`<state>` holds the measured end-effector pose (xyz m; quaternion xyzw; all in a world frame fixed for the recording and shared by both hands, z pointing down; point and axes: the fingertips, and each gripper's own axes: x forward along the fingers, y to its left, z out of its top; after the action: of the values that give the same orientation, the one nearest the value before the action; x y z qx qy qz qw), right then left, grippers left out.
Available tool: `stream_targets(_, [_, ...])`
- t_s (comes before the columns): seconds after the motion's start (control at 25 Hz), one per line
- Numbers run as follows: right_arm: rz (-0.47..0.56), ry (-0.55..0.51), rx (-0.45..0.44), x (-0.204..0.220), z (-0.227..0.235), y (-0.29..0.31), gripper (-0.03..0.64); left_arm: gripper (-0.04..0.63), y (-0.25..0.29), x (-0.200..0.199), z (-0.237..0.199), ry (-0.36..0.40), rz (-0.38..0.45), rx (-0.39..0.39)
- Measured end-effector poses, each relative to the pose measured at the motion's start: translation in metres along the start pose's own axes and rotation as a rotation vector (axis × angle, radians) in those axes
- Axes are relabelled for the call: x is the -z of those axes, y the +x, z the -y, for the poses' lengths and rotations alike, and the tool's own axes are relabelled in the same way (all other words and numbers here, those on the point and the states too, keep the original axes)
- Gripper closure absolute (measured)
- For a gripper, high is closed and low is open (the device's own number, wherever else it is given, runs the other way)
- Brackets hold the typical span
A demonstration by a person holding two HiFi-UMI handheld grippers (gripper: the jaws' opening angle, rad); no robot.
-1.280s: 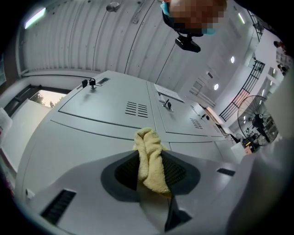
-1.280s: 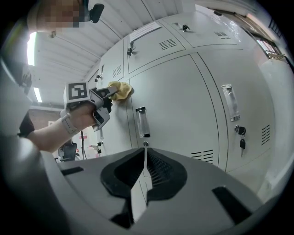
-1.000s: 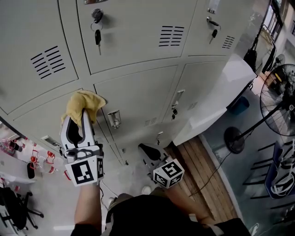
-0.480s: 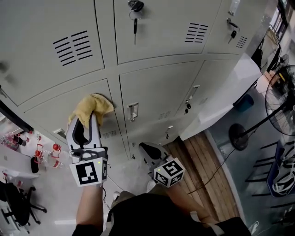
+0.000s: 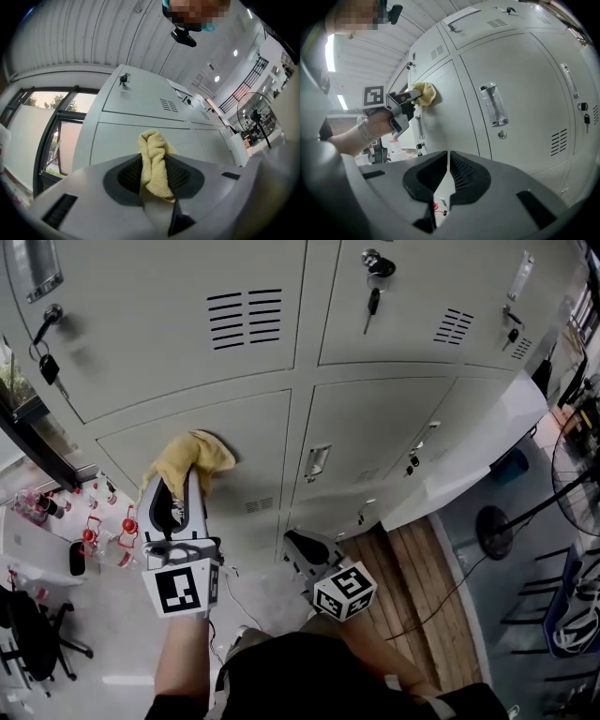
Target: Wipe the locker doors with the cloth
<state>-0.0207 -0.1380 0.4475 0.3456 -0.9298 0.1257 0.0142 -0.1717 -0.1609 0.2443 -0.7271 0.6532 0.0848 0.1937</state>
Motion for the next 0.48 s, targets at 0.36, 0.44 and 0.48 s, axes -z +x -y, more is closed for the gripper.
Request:
stream_targets(0.36, [-0.009,0.014,-0.070,0.006,-0.033,0.035,0.586,0.479,-0.026,0.000,-0.062,0.026,-0.007,-0.107])
stream_targets(0.44, [-0.013,0.019,-0.091,0.008,-0.041,0.042,0.586,0.480,-0.033,0.002,-0.073,0.027,-0.021,-0.126])
stream_targets(0.48, [-0.015,0.021,-0.101,0.009,-0.044,0.045,0.587,0.479,-0.036,0.003,-0.078,0.027,-0.026,-0.140])
